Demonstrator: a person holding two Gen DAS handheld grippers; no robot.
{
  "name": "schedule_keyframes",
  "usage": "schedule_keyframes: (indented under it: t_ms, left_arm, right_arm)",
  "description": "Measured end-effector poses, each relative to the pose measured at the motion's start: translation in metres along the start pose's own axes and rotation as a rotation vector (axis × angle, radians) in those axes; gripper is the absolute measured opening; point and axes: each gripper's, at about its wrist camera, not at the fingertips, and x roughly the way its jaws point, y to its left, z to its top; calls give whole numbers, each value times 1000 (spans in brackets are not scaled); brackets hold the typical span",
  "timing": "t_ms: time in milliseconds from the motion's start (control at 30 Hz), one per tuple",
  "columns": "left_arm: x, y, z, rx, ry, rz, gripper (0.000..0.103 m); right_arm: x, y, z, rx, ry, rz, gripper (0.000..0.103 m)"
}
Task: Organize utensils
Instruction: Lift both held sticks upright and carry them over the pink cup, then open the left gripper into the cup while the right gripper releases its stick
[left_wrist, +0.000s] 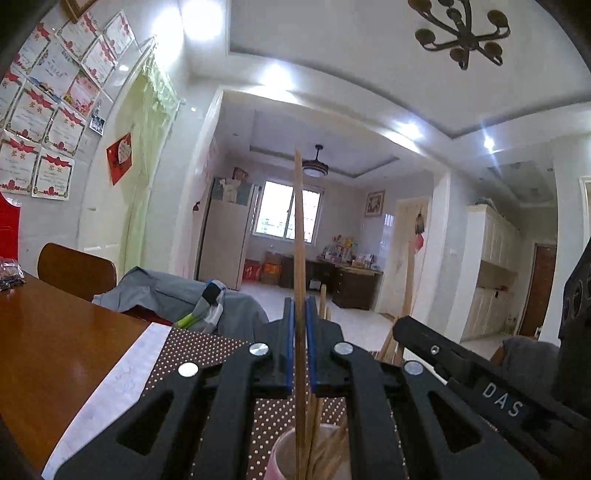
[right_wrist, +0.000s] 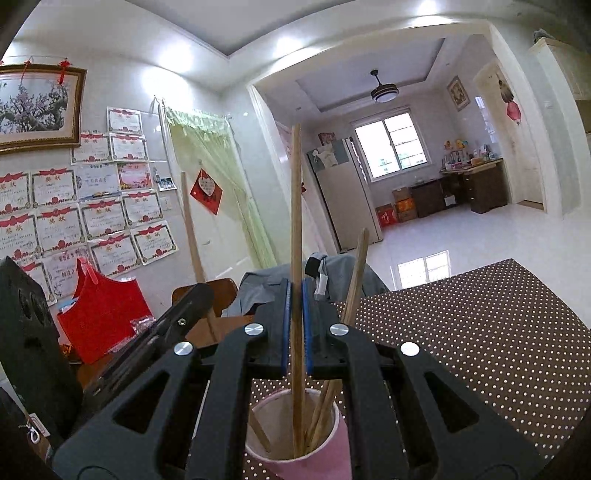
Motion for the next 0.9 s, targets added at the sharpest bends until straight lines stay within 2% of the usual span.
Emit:
schedule_keyframes:
  t_ms: [233, 367, 400, 433, 667, 767, 900]
  left_arm:
    - [-11, -1, -9, 55, 46, -8, 6]
    - [-12, 1, -9, 52, 90, -7, 7]
    - [-13, 2, -8, 42, 106, -16, 11]
    - [-14, 3, -8, 36, 115, -17, 22]
    - [-27, 3, -6, 43, 111, -18, 23]
    - [-31, 5, -5, 43, 118, -5, 30]
    - [-35, 10, -4, 46, 129, 16, 32]
  right_arm:
    - [-6, 4, -10, -10, 26, -15, 6]
    - [-10, 5, -13, -16, 36, -24, 6]
    - [-11, 6, -14, -18, 37, -27, 6]
    - [-13, 5, -14, -20, 38, -30, 6]
    - [-20, 6, -19, -31, 50, -51, 6]
    - [-22, 7, -20, -35, 55, -59, 6]
    - [-23, 9, -23, -41, 65, -68, 6]
